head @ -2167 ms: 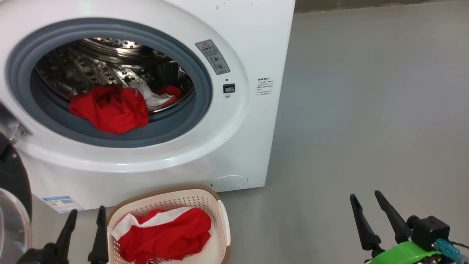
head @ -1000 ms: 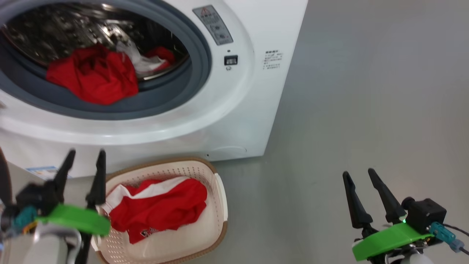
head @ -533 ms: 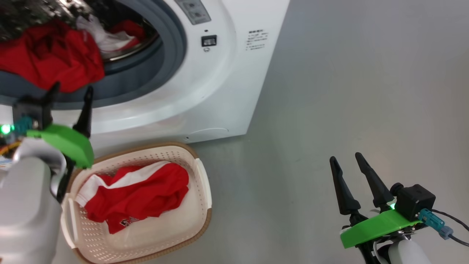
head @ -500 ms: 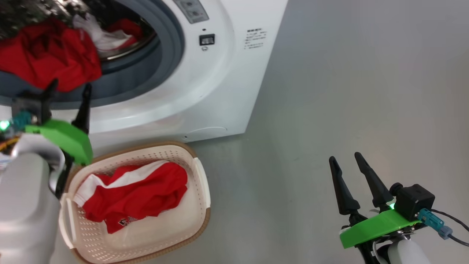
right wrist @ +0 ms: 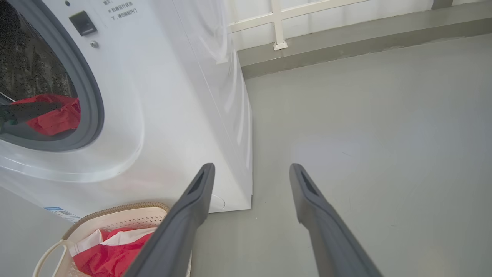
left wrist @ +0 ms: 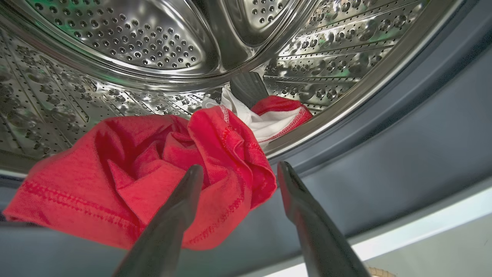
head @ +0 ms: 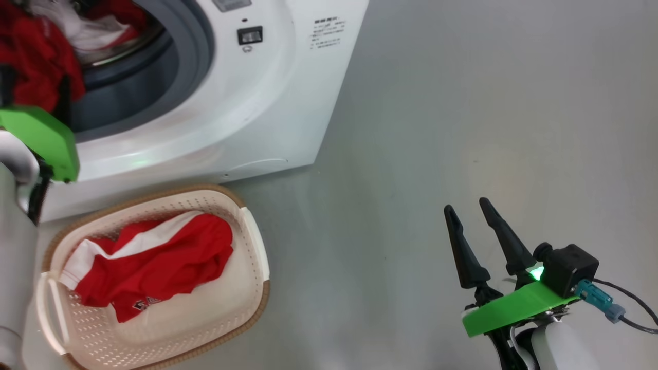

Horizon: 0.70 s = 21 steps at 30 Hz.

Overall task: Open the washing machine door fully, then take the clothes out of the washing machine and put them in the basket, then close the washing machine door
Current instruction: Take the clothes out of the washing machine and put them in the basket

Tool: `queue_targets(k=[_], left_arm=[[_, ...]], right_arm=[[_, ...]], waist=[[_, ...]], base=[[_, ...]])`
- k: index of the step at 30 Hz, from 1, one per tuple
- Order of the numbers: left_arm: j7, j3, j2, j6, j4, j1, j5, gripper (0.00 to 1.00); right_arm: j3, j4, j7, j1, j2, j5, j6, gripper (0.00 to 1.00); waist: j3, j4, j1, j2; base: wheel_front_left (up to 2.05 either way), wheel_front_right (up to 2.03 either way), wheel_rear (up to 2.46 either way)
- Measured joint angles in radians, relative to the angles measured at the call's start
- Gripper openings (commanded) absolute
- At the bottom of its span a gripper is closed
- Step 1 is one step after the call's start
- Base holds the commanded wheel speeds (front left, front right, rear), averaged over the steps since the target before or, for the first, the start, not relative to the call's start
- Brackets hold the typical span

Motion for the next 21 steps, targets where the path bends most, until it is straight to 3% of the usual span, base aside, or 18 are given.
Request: queue_targets(k=[12,21], left_arm=[[0.024,0.001,0.036,0.008,0.169,-0.128,-0.008,1.0],[0.006,-0.005,0.065,0.007,0.195,-0.174,-0.011,1.0]], right_arm=[[0.033,-0.008,0.0,-0.043,0.0,0.039,0.0,1.0],[0.051,-0.016,0.0,-0.06,0.0,0.05,0.0,1.0]], waist=[[0.07,-0.043,0.0,0.0],[0.107,-0.069,0.0,0.0]], base=[[0.0,0.0,0.0],[0.0,0.0,0.0]])
